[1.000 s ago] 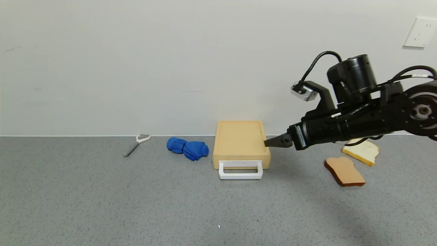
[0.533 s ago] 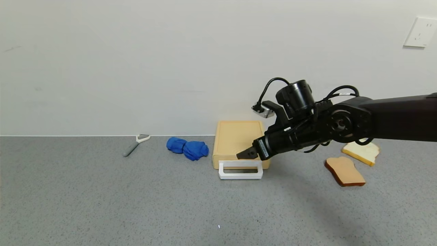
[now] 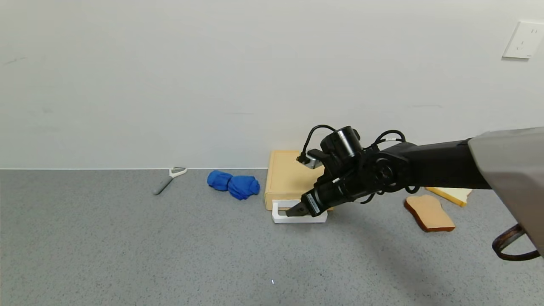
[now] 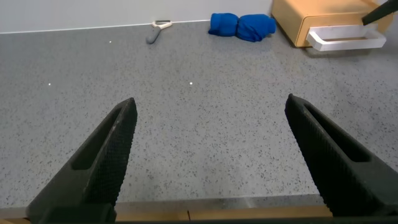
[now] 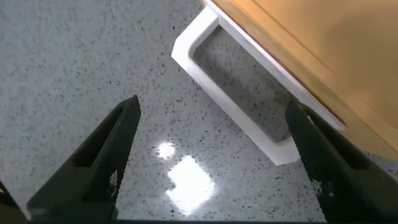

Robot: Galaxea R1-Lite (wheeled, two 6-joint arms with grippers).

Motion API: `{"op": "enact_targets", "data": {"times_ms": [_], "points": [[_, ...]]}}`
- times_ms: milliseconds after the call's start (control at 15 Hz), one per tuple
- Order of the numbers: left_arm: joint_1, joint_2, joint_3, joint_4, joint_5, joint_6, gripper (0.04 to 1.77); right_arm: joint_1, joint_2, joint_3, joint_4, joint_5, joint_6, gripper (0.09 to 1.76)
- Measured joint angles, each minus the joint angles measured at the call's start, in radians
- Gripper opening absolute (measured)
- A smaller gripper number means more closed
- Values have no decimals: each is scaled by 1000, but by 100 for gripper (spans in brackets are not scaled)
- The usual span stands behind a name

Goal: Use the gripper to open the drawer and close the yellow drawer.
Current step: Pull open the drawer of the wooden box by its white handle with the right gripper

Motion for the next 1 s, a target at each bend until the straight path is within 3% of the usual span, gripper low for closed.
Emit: {"op": "enact_targets", "data": {"times_ms": [267, 1000], "points": [[0, 0, 0, 0, 0, 0, 172, 1, 29, -9, 56, 0, -148, 171], [0, 0, 0, 0, 0, 0, 172, 14, 144, -162, 114, -5, -141, 171]]}}
